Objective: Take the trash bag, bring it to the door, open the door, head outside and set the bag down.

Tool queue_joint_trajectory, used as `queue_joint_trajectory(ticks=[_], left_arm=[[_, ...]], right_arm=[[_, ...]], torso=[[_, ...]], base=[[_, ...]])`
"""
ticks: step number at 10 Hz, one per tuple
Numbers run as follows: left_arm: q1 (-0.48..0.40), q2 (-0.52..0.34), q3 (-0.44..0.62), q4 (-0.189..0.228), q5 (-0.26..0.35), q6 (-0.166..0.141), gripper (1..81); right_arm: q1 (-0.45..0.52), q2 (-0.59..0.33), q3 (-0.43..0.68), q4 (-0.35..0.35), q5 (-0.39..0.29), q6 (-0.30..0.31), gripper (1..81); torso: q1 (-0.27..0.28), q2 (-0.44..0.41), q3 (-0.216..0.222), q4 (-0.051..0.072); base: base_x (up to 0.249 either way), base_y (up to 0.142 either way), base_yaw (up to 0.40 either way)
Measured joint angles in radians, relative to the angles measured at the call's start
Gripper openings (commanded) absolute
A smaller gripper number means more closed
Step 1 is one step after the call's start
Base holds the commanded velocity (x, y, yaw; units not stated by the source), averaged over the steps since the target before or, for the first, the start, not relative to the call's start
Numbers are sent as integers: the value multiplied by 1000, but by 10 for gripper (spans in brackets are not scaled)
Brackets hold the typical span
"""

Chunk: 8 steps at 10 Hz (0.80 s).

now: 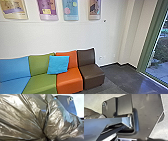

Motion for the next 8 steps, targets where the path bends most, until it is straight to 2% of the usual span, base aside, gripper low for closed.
queue_joint_trajectory(ticks=[4, 8], left_arm=[[0, 0, 0, 0, 0, 0, 10], [-6, -3, 0, 0, 0, 0, 10]], right_arm=[[0, 2, 0, 0, 0, 0, 811], [-3, 4, -2, 0, 0, 0, 811]], torso=[[0, 0, 0, 0], [0, 0, 0, 0]], base=[[0, 0, -138], [0, 0, -216]])
